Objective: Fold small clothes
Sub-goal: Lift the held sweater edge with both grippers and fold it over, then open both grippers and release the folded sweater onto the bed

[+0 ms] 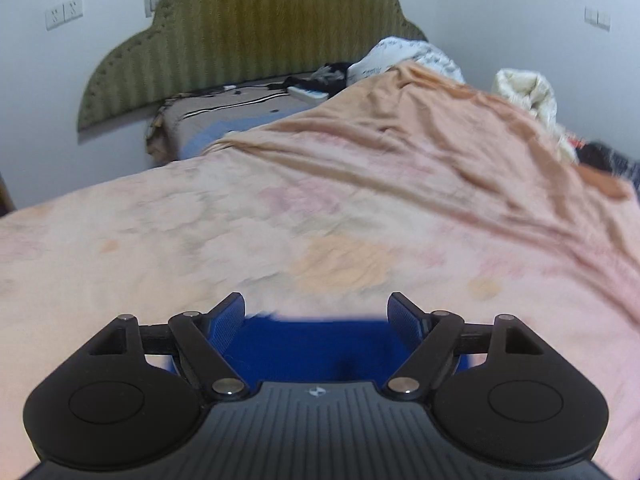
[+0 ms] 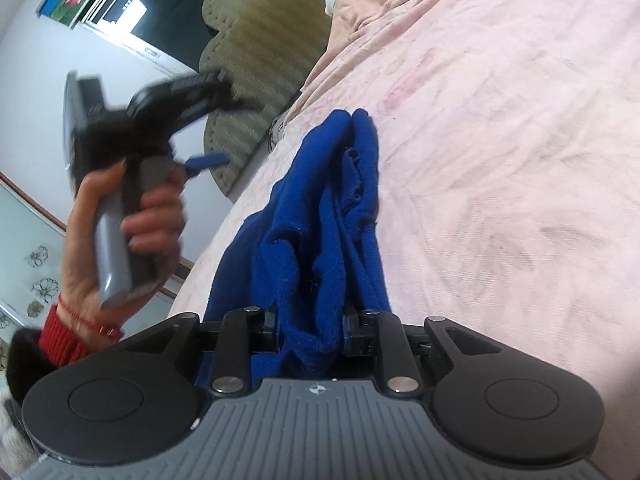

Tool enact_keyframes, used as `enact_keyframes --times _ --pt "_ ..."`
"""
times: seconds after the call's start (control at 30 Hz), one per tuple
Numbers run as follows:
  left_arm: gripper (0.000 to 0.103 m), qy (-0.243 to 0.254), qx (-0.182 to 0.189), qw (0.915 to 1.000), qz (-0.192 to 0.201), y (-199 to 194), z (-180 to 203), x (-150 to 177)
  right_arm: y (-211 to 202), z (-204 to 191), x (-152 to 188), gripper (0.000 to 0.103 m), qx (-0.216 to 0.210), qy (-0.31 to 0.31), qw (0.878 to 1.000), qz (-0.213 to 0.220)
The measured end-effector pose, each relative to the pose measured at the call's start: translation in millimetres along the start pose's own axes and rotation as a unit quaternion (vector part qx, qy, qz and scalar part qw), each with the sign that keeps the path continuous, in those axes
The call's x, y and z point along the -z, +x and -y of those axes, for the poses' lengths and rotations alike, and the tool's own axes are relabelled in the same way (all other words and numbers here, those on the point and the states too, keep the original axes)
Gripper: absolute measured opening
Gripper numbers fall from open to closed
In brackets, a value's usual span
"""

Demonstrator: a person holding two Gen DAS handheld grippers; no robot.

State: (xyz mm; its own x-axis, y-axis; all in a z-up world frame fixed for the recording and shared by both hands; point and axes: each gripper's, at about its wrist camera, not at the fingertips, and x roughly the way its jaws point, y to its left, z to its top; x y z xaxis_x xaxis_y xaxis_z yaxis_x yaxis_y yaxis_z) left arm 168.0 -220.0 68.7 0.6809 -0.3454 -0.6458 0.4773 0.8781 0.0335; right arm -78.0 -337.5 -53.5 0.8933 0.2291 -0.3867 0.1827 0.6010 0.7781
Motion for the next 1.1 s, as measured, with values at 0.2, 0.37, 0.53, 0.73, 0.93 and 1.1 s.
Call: enact_keyframes --times 0.2,0.37,0.53,0.73,0.93,1.1 --pt "0.080 0.043 -0.039 0.9982 -0.014 -35.9 -31.5 60.9 -12.7 13.2 -5.3 0.022 -0.006 0.023 1.000 -0.008" --pt "0.080 0.036 -0.053 0.9978 -0.017 -66.0 -49.0 108.9 -25.1 4.6 -27.0 0.052 0.009 -0.010 1.000 0.011" --pt "0.080 0.059 -0.054 0.9967 -0.014 -76.8 -44.1 126.4 5.9 -25.2 -63.5 0.062 0.022 -0.106 0.994 0.012" --pt "0.080 0.057 -0.061 0.9965 -0.004 -59.4 -45.9 110.0 76.6 -35.8 -109.2 0.057 0.042 -0.133 0.990 -0.034" --pt "0.080 0.043 -0.053 0.9975 -0.016 -48.2 -46.3 118.5 104.0 -24.9 -127.6 0.009 0.074 -0.147 0.986 -0.030" --pt "0.080 0.051 -0.055 0.9972 0.003 -70.4 -40.8 125.3 102.5 -14.9 -125.0 0.019 0.096 -0.151 0.983 -0.028"
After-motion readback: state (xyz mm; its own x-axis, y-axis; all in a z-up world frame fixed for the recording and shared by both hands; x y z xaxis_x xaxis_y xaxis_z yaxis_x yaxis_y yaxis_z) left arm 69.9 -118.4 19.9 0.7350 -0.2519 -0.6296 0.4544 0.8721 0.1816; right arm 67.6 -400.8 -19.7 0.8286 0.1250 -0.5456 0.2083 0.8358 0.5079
